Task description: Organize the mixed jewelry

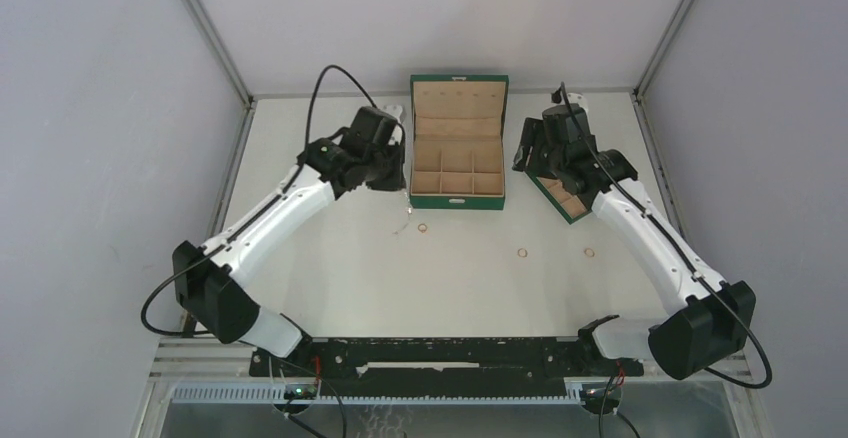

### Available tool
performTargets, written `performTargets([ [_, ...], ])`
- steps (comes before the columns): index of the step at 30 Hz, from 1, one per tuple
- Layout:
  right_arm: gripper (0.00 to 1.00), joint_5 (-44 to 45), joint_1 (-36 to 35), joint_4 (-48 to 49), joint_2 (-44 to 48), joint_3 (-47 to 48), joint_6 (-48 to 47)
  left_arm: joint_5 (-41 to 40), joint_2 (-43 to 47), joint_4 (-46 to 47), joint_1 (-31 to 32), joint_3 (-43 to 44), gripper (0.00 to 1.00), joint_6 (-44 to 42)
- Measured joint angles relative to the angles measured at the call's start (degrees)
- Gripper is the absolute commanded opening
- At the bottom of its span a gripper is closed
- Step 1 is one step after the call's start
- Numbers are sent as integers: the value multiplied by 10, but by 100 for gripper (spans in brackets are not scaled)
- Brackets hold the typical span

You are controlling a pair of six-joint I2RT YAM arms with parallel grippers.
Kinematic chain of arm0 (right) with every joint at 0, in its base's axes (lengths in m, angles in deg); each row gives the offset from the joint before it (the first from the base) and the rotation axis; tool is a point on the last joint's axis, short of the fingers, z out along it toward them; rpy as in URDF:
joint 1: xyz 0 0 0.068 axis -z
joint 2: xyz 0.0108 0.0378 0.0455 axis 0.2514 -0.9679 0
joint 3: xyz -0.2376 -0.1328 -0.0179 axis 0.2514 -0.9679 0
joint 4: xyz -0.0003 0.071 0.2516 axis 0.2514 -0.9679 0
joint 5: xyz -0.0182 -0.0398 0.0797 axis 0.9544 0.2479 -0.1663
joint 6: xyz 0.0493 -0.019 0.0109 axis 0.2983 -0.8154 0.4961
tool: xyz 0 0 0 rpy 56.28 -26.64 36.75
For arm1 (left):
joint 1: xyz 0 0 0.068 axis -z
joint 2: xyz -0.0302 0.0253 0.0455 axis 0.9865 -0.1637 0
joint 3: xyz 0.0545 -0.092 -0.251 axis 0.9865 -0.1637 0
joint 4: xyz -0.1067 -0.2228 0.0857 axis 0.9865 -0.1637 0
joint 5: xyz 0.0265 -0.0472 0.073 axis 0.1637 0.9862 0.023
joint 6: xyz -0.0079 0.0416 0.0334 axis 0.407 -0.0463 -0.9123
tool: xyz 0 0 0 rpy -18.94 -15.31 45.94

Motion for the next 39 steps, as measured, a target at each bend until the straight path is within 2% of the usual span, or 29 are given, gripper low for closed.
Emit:
performTargets([
  [5,73,10,7,-8,15,0,0,13,1,-35,-6,104,0,-10],
  [11,73,14,9,-19,23,0,0,14,-41,-59,-14,255,0,-15],
  [19,73,18,11,-33,46,0,0,14,-111,-71,-26,359,0,-19],
  [24,73,24,13,-42,55,-4,-1,14,-137,-68,-34,384,0,-19],
  [39,73,23,23,-49,63,-23,-2,28,-193,-33,-47,378,0,-18],
])
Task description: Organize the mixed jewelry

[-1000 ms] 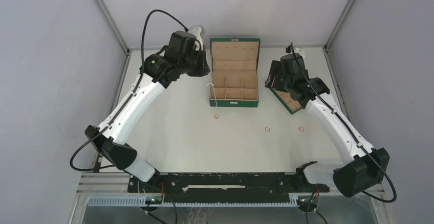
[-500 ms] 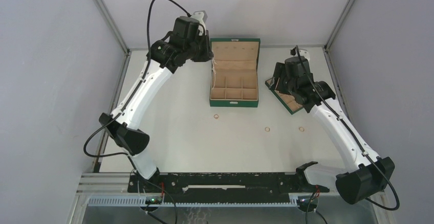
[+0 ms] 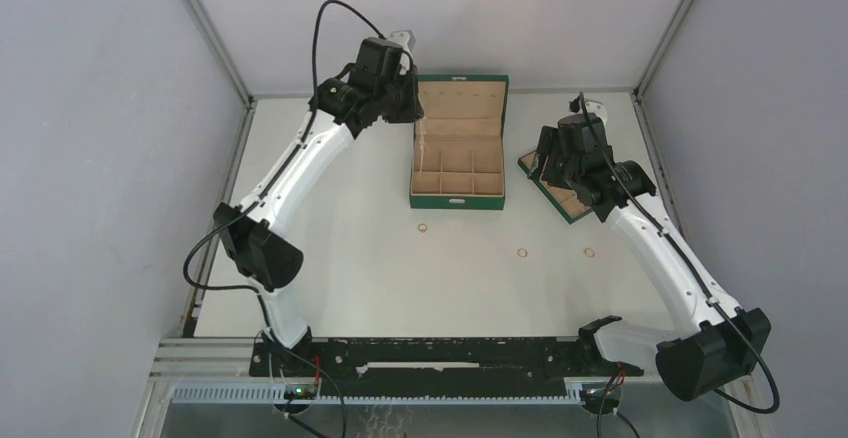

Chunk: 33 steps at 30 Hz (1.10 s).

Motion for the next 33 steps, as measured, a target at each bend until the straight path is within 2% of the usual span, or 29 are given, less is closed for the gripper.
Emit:
performTargets([
  [16,73,-5,6,2,-5,-5,-1,37,-15,82,-2,-213,0,6],
  [19,72,-8,6,4,-6,-7,-1,46,-25,99,-2,-239,14,10],
  [23,72,-14,6,5,-7,-12,1,50,-41,105,-2,-248,25,17],
  [33,73,-24,7,8,-7,-24,7,49,-43,110,-2,-248,31,24],
])
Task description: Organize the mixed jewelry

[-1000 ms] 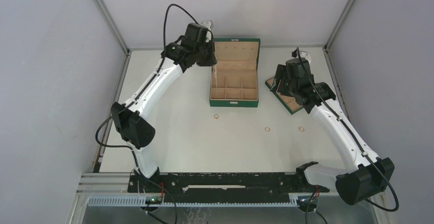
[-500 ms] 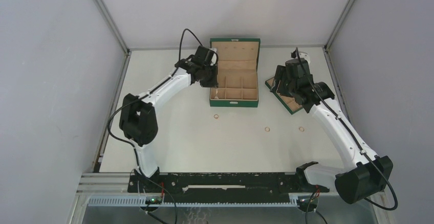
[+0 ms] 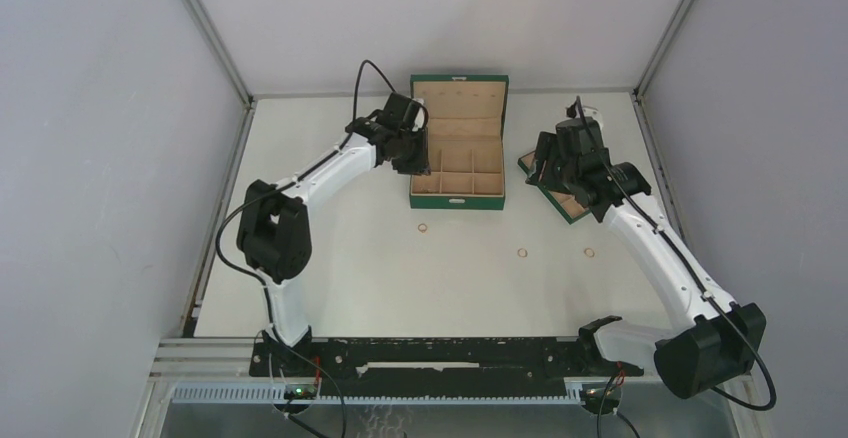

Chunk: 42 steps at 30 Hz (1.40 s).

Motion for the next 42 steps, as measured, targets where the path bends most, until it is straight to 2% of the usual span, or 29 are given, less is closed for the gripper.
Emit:
performTargets([
  [3,73,-4,15,1,0,-3,2,0,6,-1,0,-1,38,0],
  [6,73,-21,65,1,1,-16,13,0,40,0,0,-19,45,-5],
  [12,64,-69,233,-7,-16,-51,49,-10,181,5,0,-98,50,-11],
  [17,62,-108,308,1,-94,-54,78,-22,272,13,0,-158,51,-10],
  [30,54,-129,327,68,-279,-58,144,-38,312,7,0,-225,51,-10],
  [42,51,-118,335,92,-300,-57,161,-50,339,2,0,-237,51,-10],
])
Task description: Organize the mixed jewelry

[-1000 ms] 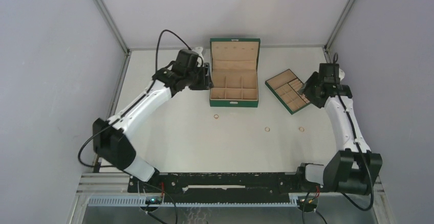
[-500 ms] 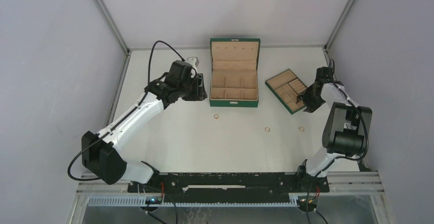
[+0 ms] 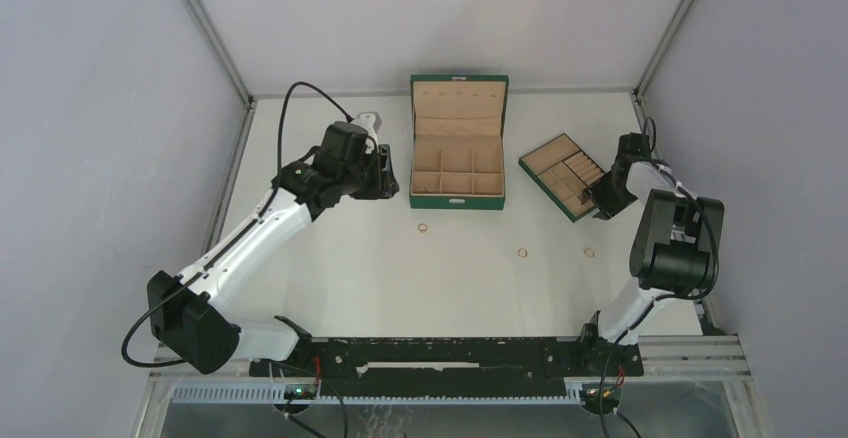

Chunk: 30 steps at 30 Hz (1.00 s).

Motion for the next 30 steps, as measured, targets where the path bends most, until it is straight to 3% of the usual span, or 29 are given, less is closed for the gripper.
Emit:
performTargets([
  [11,51,-2,11,12,0,0,-2,0,0,0,0,0,51,0],
  [18,46,-1,16,23,-4,0,-3,0,-1,0,0,0,51,0],
  [22,36,3,16,30,-21,0,-6,0,-3,0,0,0,50,0],
  [27,0,10,17,33,-28,3,-13,1,-4,0,0,0,50,0],
  [30,0,16,17,29,-26,5,-19,1,-4,0,0,0,50,0],
])
